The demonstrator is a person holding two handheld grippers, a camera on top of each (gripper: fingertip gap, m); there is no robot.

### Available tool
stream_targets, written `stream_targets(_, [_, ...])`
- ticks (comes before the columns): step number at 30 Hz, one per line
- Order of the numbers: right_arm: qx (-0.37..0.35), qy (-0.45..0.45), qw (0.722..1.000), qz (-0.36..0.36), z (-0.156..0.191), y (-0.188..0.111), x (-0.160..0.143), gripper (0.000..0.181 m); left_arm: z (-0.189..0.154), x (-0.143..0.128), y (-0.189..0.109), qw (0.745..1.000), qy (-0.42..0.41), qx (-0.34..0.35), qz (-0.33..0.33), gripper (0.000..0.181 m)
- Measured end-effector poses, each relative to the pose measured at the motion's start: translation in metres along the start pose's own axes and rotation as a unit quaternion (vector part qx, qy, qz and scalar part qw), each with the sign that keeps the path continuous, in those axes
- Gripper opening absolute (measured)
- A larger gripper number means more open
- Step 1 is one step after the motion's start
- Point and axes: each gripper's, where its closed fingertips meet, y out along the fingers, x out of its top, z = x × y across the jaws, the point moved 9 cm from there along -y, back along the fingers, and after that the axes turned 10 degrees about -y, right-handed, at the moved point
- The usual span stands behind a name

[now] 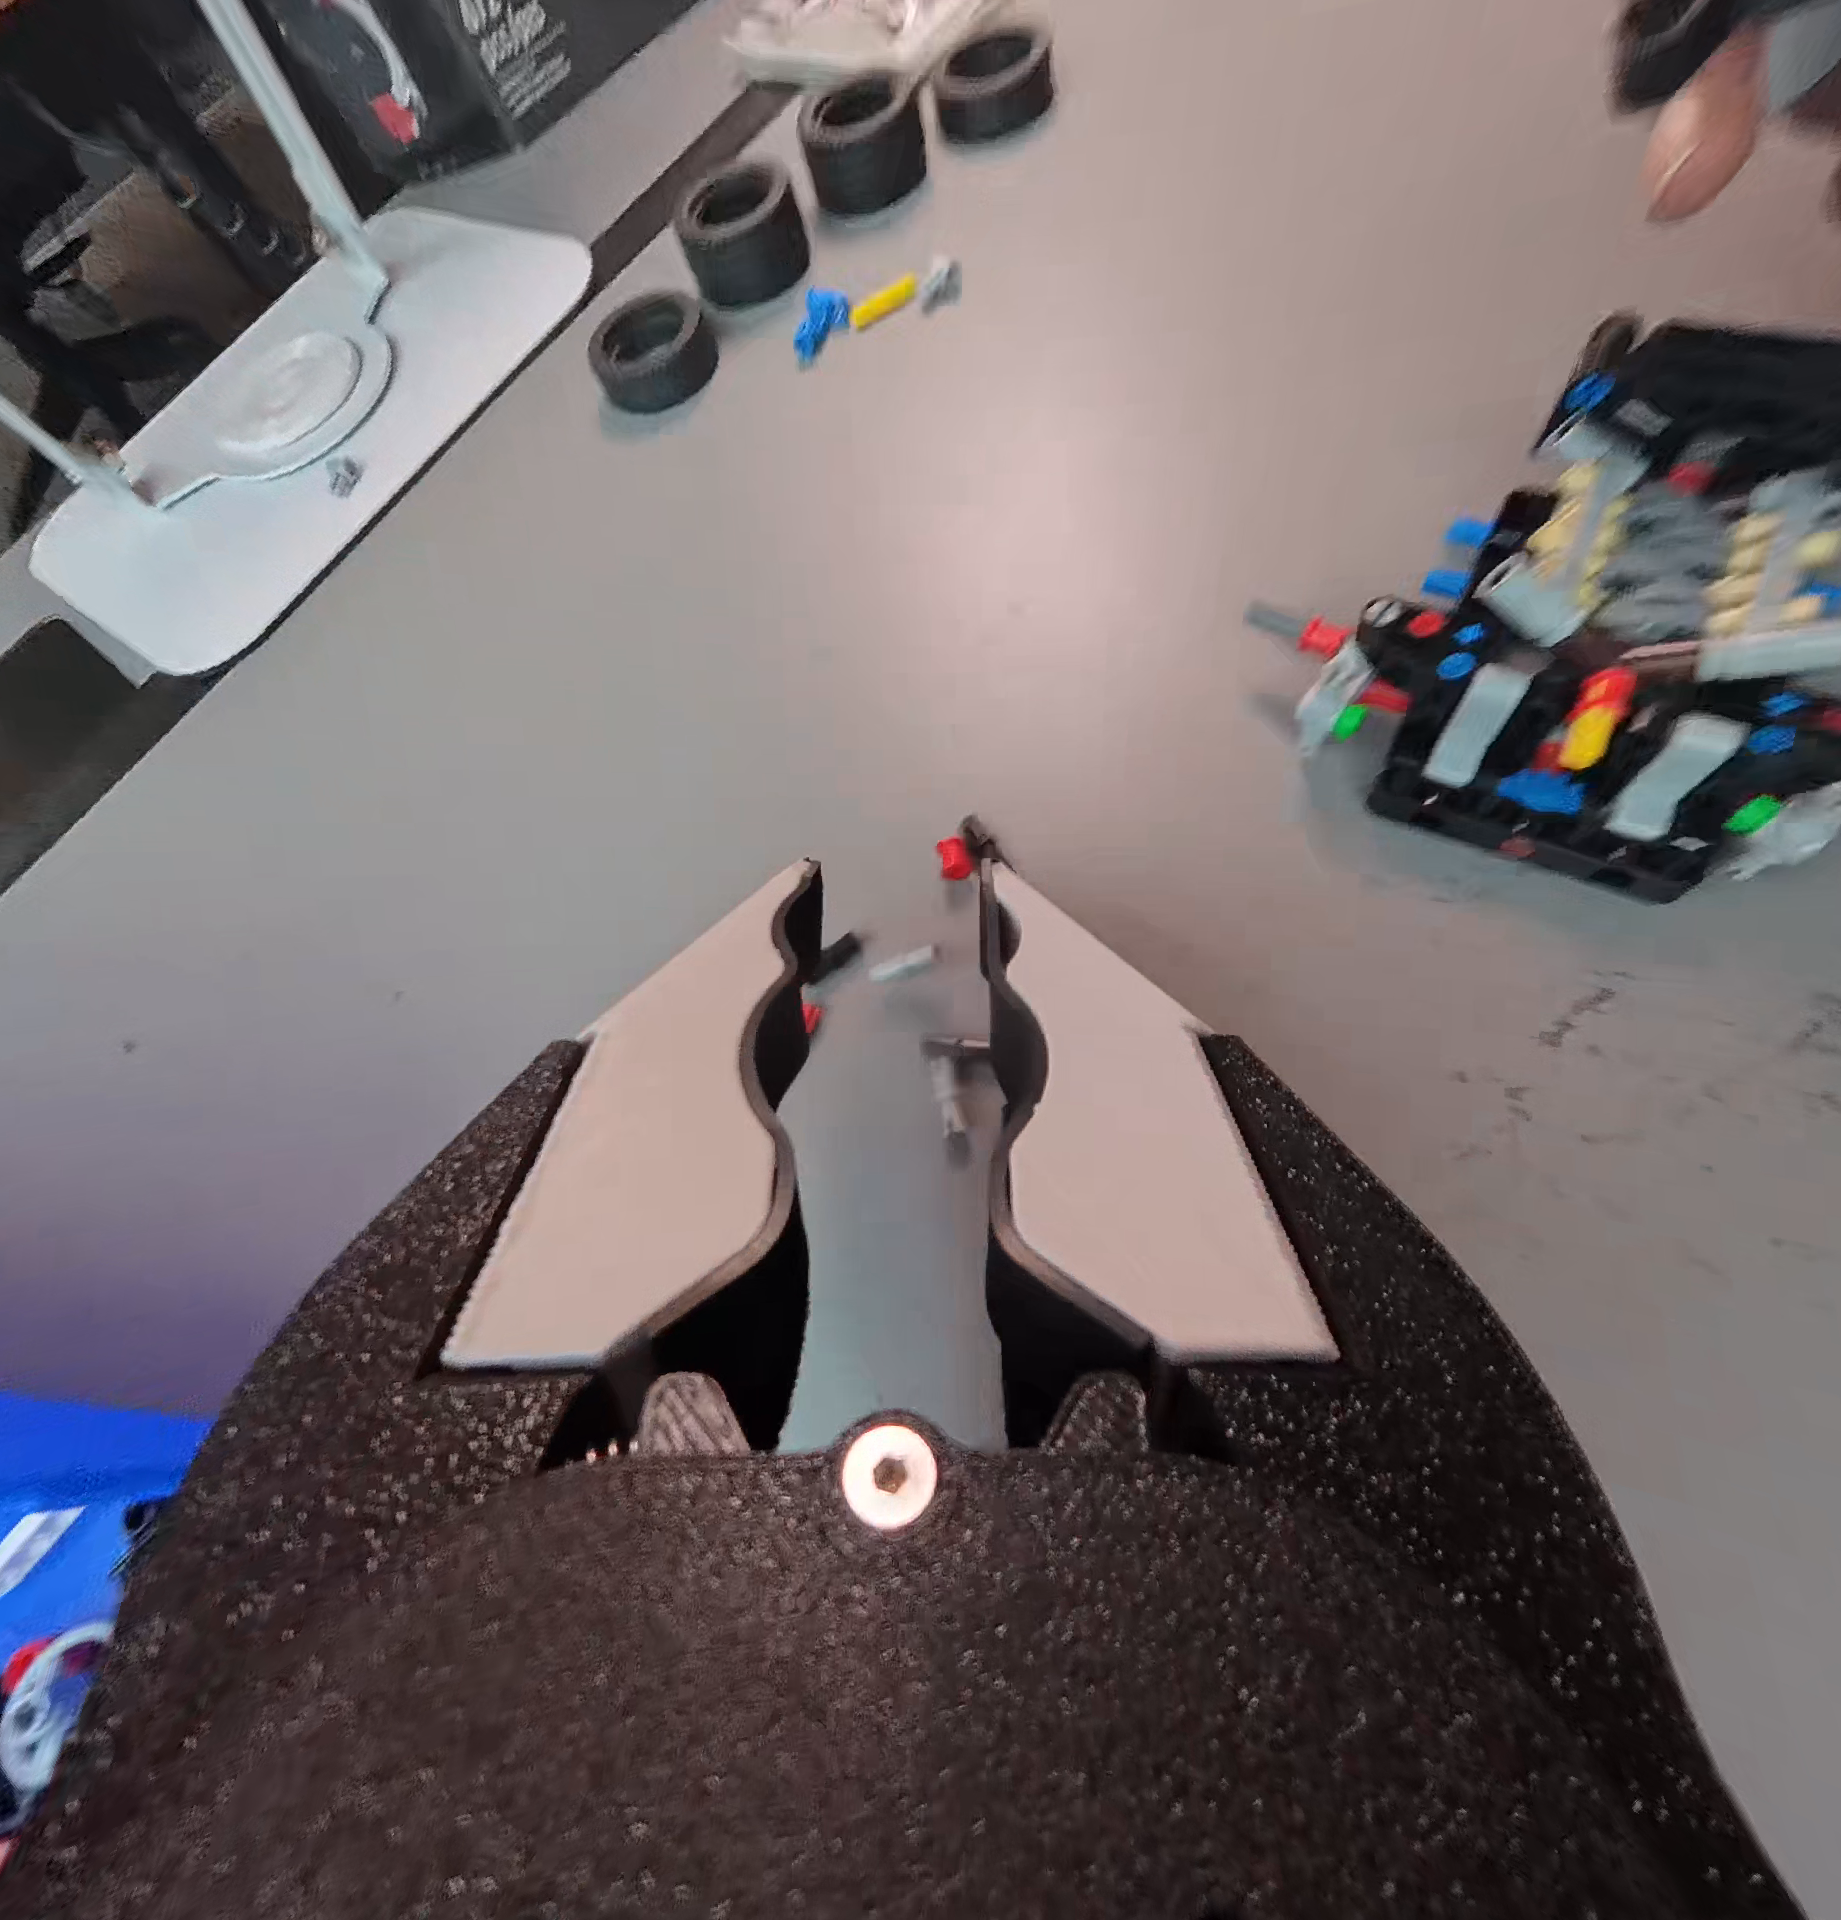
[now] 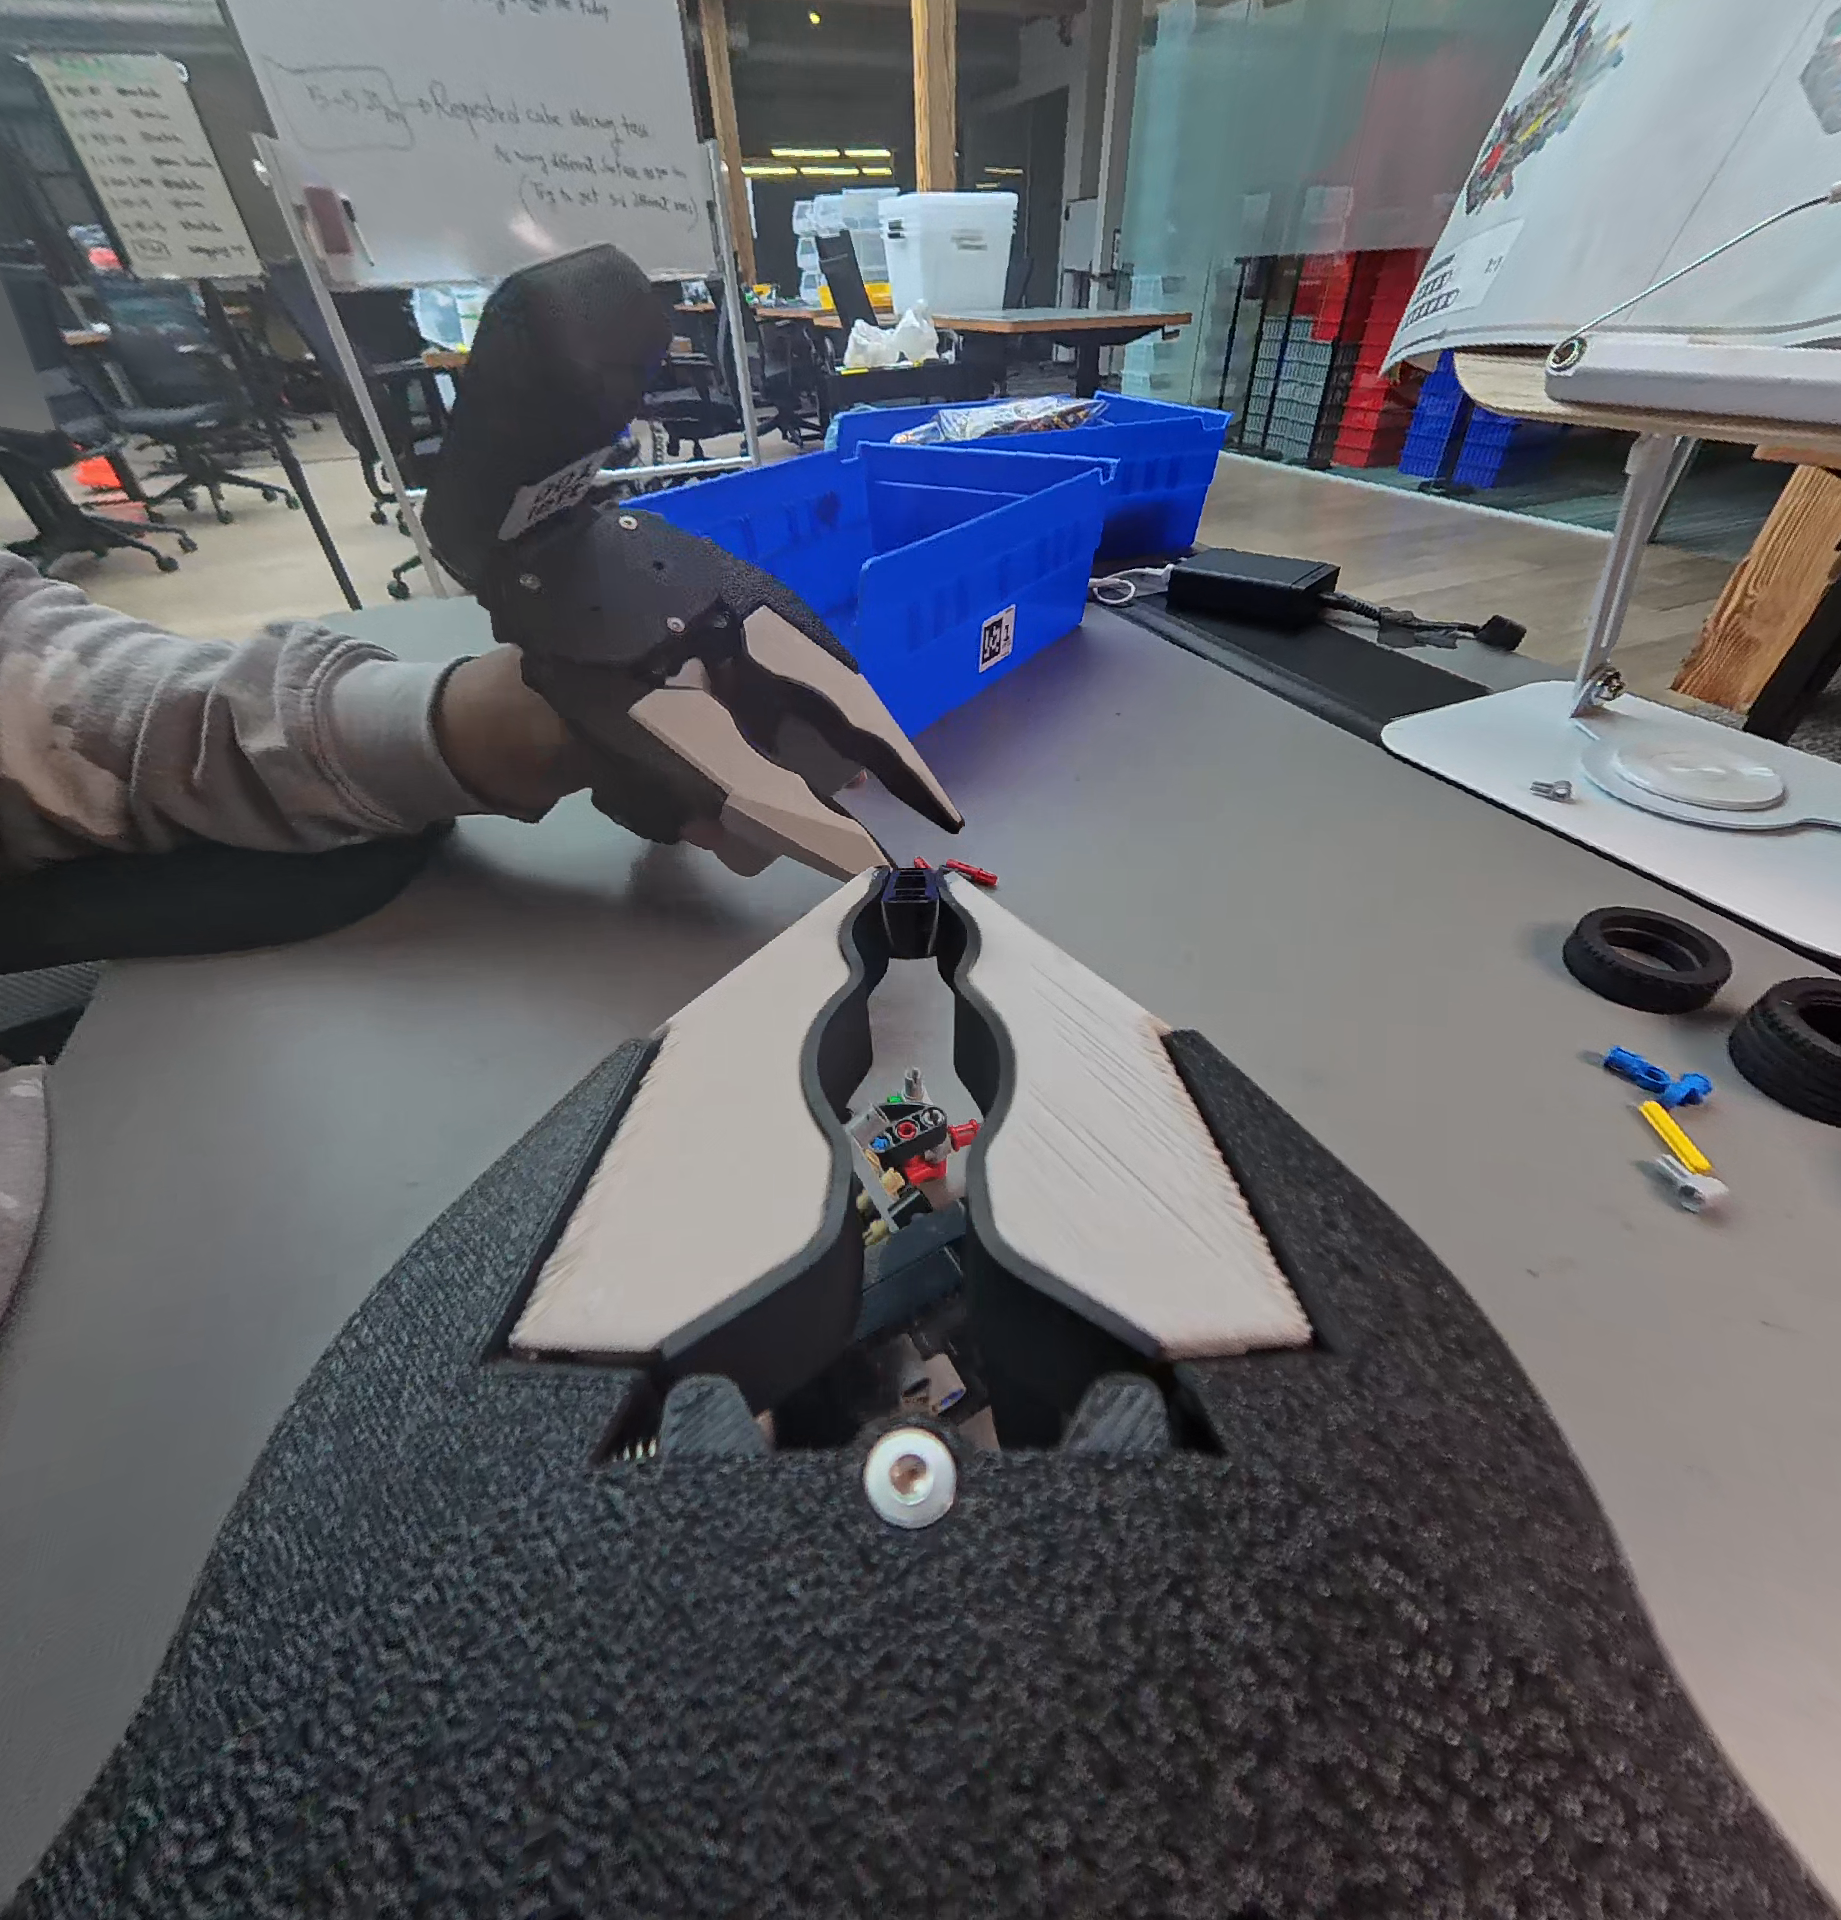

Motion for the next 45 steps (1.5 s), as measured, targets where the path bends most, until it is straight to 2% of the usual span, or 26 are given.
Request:
stream_targets(2, [0.019,0.006,1.000,-0.019,0.005,0.001,0.004,0.007,-0.014,0.013,-0.012,0.991,-0.040,-0.105,-0.069,0.036])
stream_targets(4, [0.051,0.019,0.997,-0.046,0.014,0.003,0.009,0.007,-0.032,0.026,-0.025,0.959,-0.076,-0.241,-0.126,0.032])
stream_targets(5, [0.067,0.027,0.996,-0.057,0.018,0.004,0.012,0.007,-0.039,0.030,-0.029,0.944,-0.091,-0.283,-0.145,0.029])
stream_targets(9, [0.118,0.017,0.989,-0.084,0.037,0.009,0.022,0.007,-0.054,0.037,-0.039,0.905,-0.115,-0.371,-0.171,0.021])
stream_targets(14, [0.122,-0.069,0.987,-0.083,0.052,0.011,0.024,0.008,-0.058,0.038,-0.046,0.866,-0.146,-0.448,-0.170,0.010])
stream_targets(16, [0.115,-0.102,0.984,-0.087,0.056,0.010,0.025,0.008,-0.058,0.037,-0.045,0.866,-0.155,-0.448,-0.159,0.002])
stream_targets(20, [0.103,-0.144,0.979,-0.099,0.061,0.007,0.030,0.008,-0.056,0.036,-0.046,0.864,-0.162,-0.454,-0.146,0.017])
stream_targets(24, [0.093,-0.197,0.971,-0.100,0.069,0.007,0.032,0.008,-0.056,0.032,-0.041,0.823,-0.230,-0.511,-0.094,0.021])
stream_targets(28, [0.076,-0.259,0.958,-0.100,0.075,0.006,0.036,0.008,-0.059,0.029,-0.039,0.789,-0.264,-0.551,-0.061,0.022])
stream_targets(31, [0.070,-0.283,0.952,-0.093,0.077,0.005,0.037,0.007,-0.060,0.029,-0.039,0.764,-0.285,-0.575,-0.057,0.010])
stream_targets(34, [0.069,-0.294,0.949,-0.090,0.078,0.004,0.036,0.008,-0.061,0.027,-0.037,0.751,-0.301,-0.585,-0.049,0.009])
stream_targets(36, [0.062,-0.311,0.945,-0.081,0.079,0.005,0.035,0.008,-0.061,0.026,-0.038,0.767,-0.283,-0.572,-0.060,0.008])
stream_targets(38, [0.041,-0.332,0.940,-0.060,0.076,0.006,0.033,0.012,-0.059,0.029,-0.043,0.811,-0.228,-0.531,-0.094,0.007])
stream_targets(39, [0.031,-0.341,0.939,-0.046,0.073,0.005,0.032,0.024,-0.058,0.033,-0.048,0.839,-0.183,-0.498,-0.117,0.005])
stream_targets(41, [0.014,-0.344,0.939,-0.027,0.065,0.002,0.031,0.034,-0.055,0.039,-0.060,0.902,-0.074,-0.397,-0.152,0.007])
stream_targets(42, [0.010,-0.336,0.942,-0.019,0.060,0.001,0.032,0.038,-0.052,0.042,-0.066,0.925,-0.027,-0.341,-0.167,0.007])
stream_targets(45, [-0.004,-0.295,0.955,0.018,0.041,-0.004,0.029,0.050,-0.031,0.051,-0.090,0.961,0.090,-0.159,-0.208,0.007])
